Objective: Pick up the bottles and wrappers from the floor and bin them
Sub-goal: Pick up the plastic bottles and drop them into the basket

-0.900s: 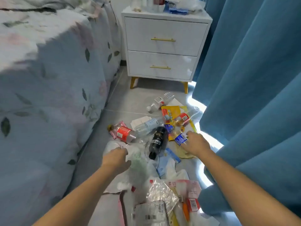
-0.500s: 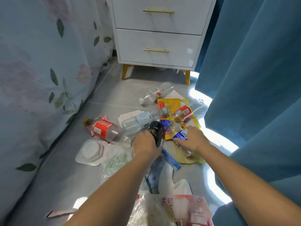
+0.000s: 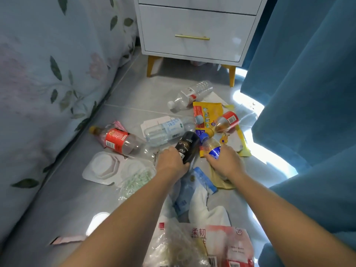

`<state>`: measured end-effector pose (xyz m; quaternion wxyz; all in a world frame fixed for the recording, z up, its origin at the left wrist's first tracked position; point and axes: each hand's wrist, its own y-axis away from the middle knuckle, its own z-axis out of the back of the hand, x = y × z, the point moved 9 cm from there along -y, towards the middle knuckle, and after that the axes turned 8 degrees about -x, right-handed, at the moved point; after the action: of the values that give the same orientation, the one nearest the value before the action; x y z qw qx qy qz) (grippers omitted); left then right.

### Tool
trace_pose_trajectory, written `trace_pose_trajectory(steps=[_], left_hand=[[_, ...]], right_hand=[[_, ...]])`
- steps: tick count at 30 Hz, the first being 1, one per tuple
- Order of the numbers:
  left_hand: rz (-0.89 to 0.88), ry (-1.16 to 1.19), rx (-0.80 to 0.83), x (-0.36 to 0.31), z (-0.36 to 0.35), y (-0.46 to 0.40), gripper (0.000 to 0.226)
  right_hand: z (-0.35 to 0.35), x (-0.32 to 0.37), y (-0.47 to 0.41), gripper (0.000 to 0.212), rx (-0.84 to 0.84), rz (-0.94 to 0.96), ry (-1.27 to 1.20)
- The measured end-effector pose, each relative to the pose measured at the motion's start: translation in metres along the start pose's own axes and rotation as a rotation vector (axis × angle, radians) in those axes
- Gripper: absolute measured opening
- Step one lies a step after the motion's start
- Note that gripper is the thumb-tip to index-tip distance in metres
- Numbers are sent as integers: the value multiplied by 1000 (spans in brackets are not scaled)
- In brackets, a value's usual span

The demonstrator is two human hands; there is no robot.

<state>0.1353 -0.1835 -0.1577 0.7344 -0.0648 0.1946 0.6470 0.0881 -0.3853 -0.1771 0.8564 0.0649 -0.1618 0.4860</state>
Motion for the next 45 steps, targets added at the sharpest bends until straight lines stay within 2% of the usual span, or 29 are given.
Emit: trace_pose_trajectory(steps=[3,7,10,12,18,20,25,29,37,41,45], left_hand=[[-47,-3,54,-7,10,12,61],[-53,152,103,4,51,41,32],[-5,204,94,43,100,66,34],[37,183,62,76,142,88,41],[194,153,35,188,268,181,44],[237,158,47,211,297,209,43],[370,186,-16,267,381,306,50],[436,220,-91,299,425,397,48],[691,217,-218,366,458,601,51],[854,176,-204,395,438,714,56],[969,259,-241,416,398,819,53]], right_hand=[[-1,-1,0,56,14,-3,6],[7,10,11,51,80,1,-55],[28,20,33,52,78,-67,-197],[49,42,52,46,66,-24,-289],[129,179,132,28,198,217,-459],[146,219,153,25,227,246,-478],[179,340,231,29,311,413,-561],[192,417,310,33,442,590,-599],[195,501,486,27,723,862,-606],[199,517,584,21,872,992,-603],[205,523,685,16,1018,1098,-636]])
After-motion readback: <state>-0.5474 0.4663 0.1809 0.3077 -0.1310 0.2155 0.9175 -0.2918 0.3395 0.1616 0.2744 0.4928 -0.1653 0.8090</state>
